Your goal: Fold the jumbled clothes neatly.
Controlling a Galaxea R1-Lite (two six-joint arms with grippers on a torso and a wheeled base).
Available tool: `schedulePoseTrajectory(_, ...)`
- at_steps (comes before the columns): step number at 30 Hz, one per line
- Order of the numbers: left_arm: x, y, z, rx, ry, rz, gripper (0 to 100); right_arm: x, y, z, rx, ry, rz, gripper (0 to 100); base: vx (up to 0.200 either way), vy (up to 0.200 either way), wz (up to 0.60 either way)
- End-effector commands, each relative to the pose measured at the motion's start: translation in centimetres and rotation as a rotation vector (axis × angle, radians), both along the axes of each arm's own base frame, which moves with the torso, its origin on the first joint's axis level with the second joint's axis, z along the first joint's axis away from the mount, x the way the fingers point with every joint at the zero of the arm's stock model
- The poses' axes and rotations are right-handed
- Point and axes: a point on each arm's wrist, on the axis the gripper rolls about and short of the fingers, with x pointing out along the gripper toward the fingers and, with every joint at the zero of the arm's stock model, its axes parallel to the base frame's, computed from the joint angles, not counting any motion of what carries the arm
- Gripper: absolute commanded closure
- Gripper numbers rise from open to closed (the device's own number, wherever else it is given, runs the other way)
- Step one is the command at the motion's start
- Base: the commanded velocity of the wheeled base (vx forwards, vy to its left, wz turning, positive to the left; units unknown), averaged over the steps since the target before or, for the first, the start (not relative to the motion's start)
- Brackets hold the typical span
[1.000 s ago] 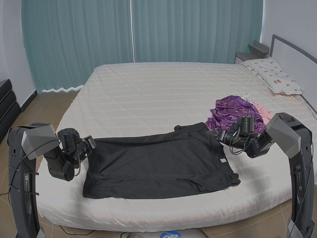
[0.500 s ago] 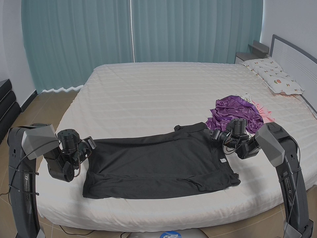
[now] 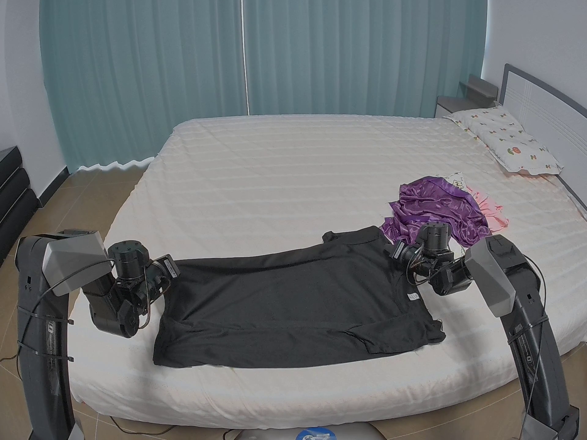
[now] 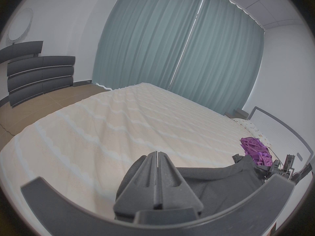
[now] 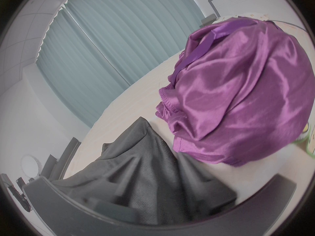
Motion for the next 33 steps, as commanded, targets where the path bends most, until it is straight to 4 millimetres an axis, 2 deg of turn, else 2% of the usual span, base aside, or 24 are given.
schedulePoseTrajectory(1,0.0,0.1,-0.2,0.0,0.005,0.002,100,0.1,0.6,-0.5,0.009,0.0,0.004,100,0.0,0.0,0.0)
schedulePoseTrajectory(4,0.0,0.1,-0.1,0.0,0.002,0.003,100,0.2,0.6,0.2,0.012,-0.017,-0.008,100,0.0,0.0,0.0)
schedulePoseTrajectory(7,0.2,0.0,0.1,0.0,-0.009,0.003,100,0.3,0.3,1.9,0.039,-0.036,-0.046,100,0.0,0.0,0.0)
schedulePoseTrajectory(8,0.2,0.0,0.1,0.0,-0.009,0.003,100,0.3,0.3,2.0,0.041,-0.036,-0.048,100,0.0,0.0,0.0)
schedulePoseTrajectory(9,0.4,0.1,0.2,0.001,-0.015,0.004,100,0.2,-0.1,3.0,0.063,-0.039,-0.068,100,0.0,0.0,0.0)
schedulePoseTrajectory(11,0.6,0.2,0.4,-0.001,-0.024,0.006,100,-0.4,-0.9,3.8,0.061,-0.029,-0.081,100,0.0,0.0,0.0)
schedulePoseTrajectory(14,1.0,0.4,0.8,-0.001,-0.039,0.012,100,-1.8,-1.9,3.8,0.04,0.003,-0.083,100,0.0,0.0,0.0)
schedulePoseTrajectory(18,1.5,0.5,1.2,0.002,-0.064,0.026,100,-3.2,-2.8,2.8,-0.026,0.024,-0.053,100,0.0,0.0,0.0)
schedulePoseTrajectory(21,1.6,0.6,1.3,0.003,-0.064,0.028,100,-3.8,-2.8,2.4,-0.038,0.006,-0.044,100,0.0,0.0,0.0)
schedulePoseTrajectory(28,1.7,1.7,1.5,0.007,-0.056,0.052,100,-5.1,-2.9,3.8,-0.026,-0.004,-0.009,100,0.0,0.0,0.0)
schedulePoseTrajectory(32,1.7,1.8,1.3,0.009,-0.051,0.055,100,-5.6,-2.7,3.4,-0.024,0.008,-0.001,100,0.0,0.0,0.0)
schedulePoseTrajectory(33,1.7,1.8,1.3,0.009,-0.051,0.055,100,-5.6,-2.7,3.3,-0.025,0.009,0.0,0,0.0,0.0,0.0)
